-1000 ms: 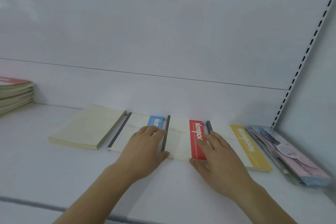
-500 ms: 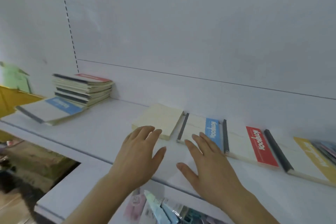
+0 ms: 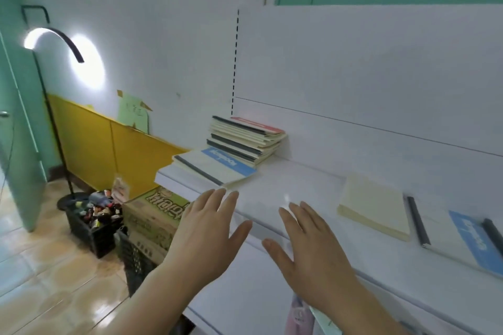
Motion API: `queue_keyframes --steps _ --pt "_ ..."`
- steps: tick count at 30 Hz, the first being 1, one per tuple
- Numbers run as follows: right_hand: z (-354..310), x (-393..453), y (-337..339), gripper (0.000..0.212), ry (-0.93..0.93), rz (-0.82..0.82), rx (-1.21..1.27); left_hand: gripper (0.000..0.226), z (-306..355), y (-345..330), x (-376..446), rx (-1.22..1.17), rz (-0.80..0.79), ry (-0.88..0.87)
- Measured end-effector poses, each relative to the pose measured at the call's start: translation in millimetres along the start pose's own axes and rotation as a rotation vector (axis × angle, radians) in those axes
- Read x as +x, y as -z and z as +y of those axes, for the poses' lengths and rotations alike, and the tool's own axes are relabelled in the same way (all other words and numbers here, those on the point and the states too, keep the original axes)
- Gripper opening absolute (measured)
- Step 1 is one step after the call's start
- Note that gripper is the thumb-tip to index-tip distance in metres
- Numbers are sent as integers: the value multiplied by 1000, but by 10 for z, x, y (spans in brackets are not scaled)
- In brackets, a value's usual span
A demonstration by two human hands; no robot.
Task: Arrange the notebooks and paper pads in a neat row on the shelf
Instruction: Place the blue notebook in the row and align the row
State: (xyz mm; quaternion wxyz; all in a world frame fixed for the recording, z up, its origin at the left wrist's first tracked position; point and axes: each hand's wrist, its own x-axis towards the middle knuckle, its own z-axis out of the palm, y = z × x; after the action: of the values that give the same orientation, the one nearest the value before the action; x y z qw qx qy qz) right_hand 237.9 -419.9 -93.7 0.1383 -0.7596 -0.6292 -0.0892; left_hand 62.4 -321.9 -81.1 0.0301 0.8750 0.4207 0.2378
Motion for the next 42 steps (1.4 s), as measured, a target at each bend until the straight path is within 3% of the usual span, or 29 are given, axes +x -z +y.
queue_keyframes --steps 4,14,18,22,24,25,27,29,33,36,37,39,41,42 --pt "-325 494 -200 90 40 1 -8 69 -501 -15 167 14 7 36" --pt "-613 1741 -762 83 89 5 38 63 -1347 -245 1099 87 -84 16" --pt "-659 2024 -923 65 128 48 -33 63 -1553 -356 1389 68 -126 7" --pt "-709 2123 -930 3 135 180 -107 59 -1701 -411 1572 69 -90 -94" --pt "-755 2148 -892 21 30 166 -159 55 -1778 -411 1679 28 -27 -147" --pt "-779 2149 -877 21 -32 171 -164 53 -1822 -420 1718 -9 0 -166" --pt "-817 2120 -880 10 -85 222 -134 50 -1907 -450 1766 -107 45 -211" --pt "-869 2097 -852 22 -131 286 -63 50 -2008 -470 1789 -197 99 -269" --pt "-1158 2015 -683 26 -157 608 -72 48 -2123 -389 1842 -345 259 -372" --pt "-1432 1900 -679 23 -184 776 -157 51 -2087 -240 1761 -502 341 -330" --pt "-1521 1868 -708 23 -185 820 -186 57 -2067 -178 1726 -616 265 -281" --pt "-1647 1847 -799 22 -137 854 -191 67 -2009 -60 1680 -930 -89 -177" --pt "-1776 1874 -935 27 -81 788 -153 56 -1961 -38 1644 -1259 -389 -80" --pt "-1846 1886 -1004 31 -62 729 -132 45 -1955 -61 1634 -1344 -429 -29"
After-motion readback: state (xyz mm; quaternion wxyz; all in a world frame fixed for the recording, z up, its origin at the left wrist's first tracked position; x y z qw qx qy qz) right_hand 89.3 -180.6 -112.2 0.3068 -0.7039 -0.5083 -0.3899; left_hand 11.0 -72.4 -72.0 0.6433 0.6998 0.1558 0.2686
